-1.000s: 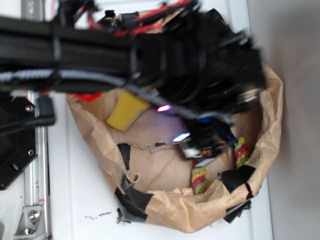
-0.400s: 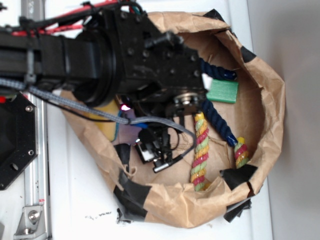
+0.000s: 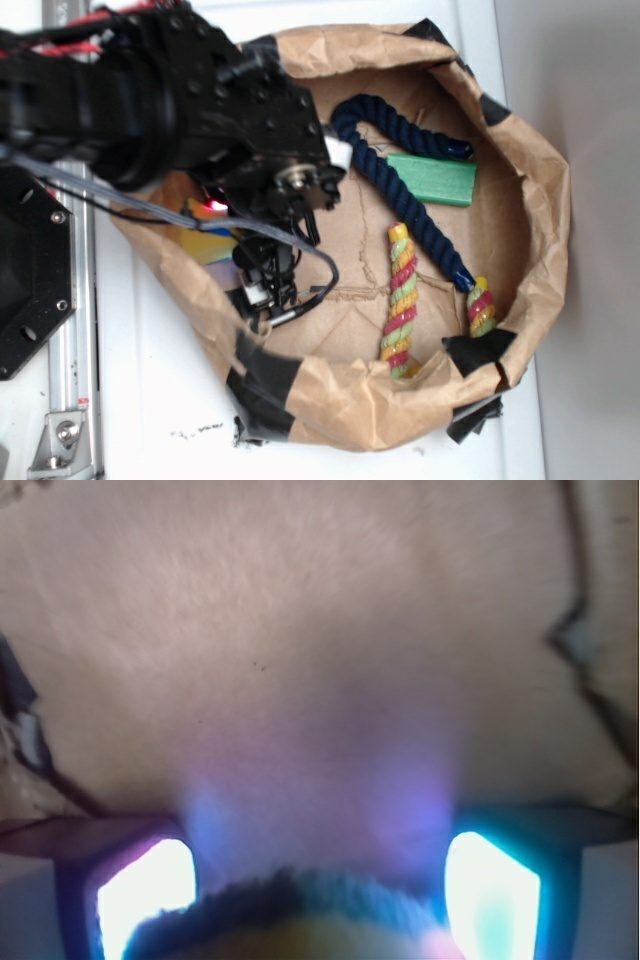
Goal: Grab the green sponge.
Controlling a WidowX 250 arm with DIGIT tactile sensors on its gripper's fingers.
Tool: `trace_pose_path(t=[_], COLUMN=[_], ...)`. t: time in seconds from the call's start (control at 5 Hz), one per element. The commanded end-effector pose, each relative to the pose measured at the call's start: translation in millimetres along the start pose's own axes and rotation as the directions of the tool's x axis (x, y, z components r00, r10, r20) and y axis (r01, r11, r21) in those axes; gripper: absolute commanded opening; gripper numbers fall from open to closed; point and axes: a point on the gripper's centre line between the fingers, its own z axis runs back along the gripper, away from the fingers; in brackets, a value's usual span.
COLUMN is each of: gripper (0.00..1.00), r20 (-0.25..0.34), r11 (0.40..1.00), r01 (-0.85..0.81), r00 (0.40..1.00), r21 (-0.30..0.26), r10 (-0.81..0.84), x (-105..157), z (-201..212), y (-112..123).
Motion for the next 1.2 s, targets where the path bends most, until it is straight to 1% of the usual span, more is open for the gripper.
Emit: trace_pose_path(t=[0.0,0.2,0.4,0.6,0.8,1.0], gripper=[0.0,0.0,0.0,0.0,0.0,0.0], r20=[0.061,0.16,0.312,0.358,0.381,0.385], r11=[1.0,0.988,0.953,0.949,0.941,0.937], r01=[0.021,0.152,0.3,0.284,0.297,0.303], r00=[0.998,0.975,0.902,0.879,0.861,0.855], r21=[0.015,0.018,0.045,0.138,0.16,0.175], r10=[-0.022,-0.153,-0.299,-0.315,-0.337,-0.348], x=[-9.6,4.1,18.1,19.2,19.0,25.8], z=[3.2,51.8,107.5,147.8,155.8,151.9], y=[13.2,-8.1,-36.0,-61.8,-67.8,-67.6])
